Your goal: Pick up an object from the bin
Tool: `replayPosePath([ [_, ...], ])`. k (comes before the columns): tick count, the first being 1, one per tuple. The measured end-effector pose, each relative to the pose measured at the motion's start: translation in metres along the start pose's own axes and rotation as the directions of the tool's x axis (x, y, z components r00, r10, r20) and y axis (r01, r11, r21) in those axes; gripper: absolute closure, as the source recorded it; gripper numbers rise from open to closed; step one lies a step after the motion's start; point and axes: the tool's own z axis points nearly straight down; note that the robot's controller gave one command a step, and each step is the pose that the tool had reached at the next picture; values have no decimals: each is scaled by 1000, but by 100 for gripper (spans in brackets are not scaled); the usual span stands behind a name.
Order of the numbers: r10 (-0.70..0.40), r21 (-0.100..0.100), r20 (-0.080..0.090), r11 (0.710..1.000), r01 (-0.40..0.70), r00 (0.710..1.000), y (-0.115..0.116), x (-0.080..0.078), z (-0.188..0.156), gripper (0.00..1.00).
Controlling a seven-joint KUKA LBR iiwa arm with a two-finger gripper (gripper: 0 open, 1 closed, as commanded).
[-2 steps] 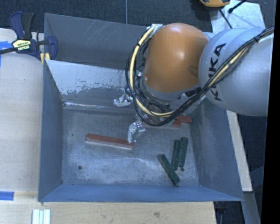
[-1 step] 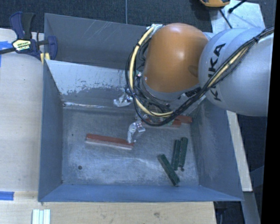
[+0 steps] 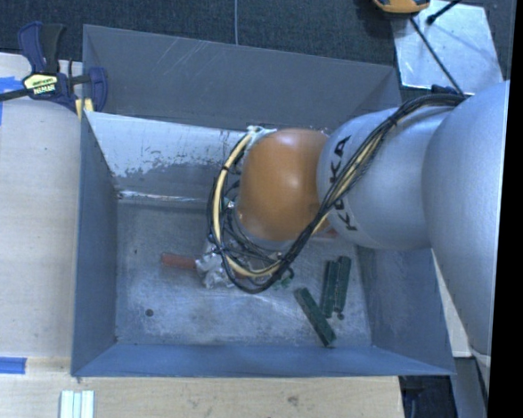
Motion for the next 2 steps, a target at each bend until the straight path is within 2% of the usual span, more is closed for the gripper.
replayPosePath([
  [1,2,1,-11,1000,-2,1000,-1,4,6,0],
  [2,3,1,-12,1000,-3,1000,-1,4,6,0],
])
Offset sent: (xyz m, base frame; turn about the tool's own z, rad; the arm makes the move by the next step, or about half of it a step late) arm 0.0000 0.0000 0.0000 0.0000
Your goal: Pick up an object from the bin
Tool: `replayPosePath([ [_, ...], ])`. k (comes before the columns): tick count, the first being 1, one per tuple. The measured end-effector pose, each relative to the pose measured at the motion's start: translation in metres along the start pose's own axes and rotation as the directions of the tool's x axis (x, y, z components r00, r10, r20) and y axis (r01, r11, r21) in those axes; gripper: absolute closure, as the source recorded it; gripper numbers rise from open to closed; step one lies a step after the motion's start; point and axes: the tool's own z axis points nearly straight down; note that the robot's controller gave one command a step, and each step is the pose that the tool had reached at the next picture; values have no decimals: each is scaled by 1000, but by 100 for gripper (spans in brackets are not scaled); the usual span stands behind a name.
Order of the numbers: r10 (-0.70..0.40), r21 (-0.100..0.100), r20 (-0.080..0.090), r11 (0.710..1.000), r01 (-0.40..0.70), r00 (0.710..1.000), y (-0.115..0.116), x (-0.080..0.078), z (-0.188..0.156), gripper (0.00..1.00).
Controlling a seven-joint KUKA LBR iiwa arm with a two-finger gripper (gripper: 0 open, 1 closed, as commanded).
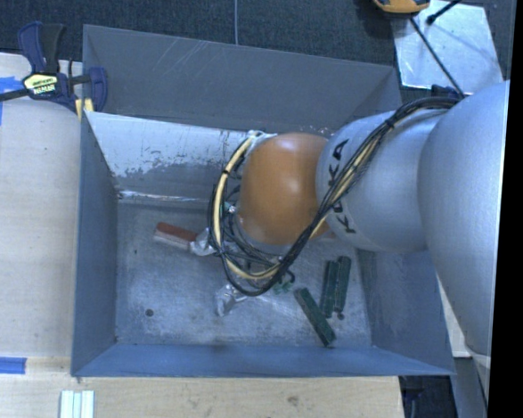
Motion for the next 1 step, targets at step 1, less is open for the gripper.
replayPosePath([
  [1,-51,-4,-5,999,51,999,-42,-14,-41,0],
])
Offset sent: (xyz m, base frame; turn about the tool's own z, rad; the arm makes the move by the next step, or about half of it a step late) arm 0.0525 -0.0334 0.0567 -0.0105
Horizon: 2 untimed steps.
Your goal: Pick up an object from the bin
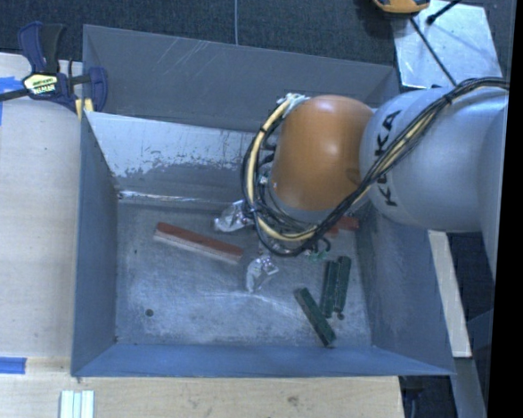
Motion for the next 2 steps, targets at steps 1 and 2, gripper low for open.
replayPosePath([
  [1,13,10,15,1000,-13,1000,-40,-7,-36,0],
  [2,63,7,31,998,-63,998,10,-12,45,100],
])
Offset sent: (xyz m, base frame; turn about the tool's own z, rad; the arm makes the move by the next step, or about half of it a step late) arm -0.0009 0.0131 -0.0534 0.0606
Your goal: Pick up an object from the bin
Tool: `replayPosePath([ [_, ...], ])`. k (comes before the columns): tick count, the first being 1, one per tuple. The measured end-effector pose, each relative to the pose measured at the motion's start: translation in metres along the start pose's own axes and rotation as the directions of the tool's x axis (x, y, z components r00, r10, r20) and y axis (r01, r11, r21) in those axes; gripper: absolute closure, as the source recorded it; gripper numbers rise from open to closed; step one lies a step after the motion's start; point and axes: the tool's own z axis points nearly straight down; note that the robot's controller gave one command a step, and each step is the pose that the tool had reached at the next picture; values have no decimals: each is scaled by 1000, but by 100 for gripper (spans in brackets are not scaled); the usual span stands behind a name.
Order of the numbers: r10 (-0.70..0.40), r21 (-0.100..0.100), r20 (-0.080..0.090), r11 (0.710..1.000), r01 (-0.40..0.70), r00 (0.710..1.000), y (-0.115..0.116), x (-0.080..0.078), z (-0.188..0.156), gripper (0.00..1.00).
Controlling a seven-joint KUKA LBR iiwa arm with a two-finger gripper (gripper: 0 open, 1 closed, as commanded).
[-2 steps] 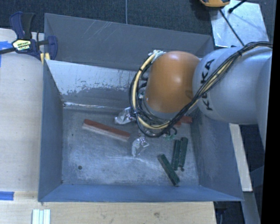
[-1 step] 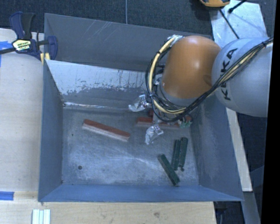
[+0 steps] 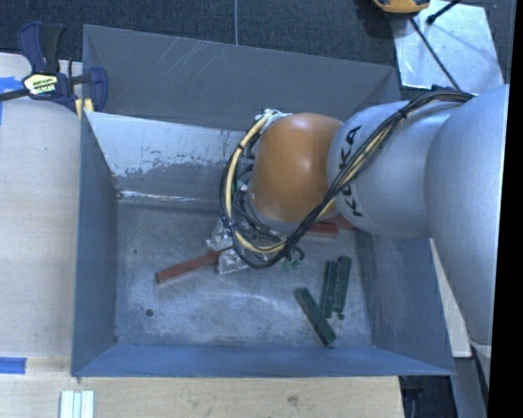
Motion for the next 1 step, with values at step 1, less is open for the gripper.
replayPosePath([
  [1,0,0,0,1000,0,1000,0,0,0,100],
])
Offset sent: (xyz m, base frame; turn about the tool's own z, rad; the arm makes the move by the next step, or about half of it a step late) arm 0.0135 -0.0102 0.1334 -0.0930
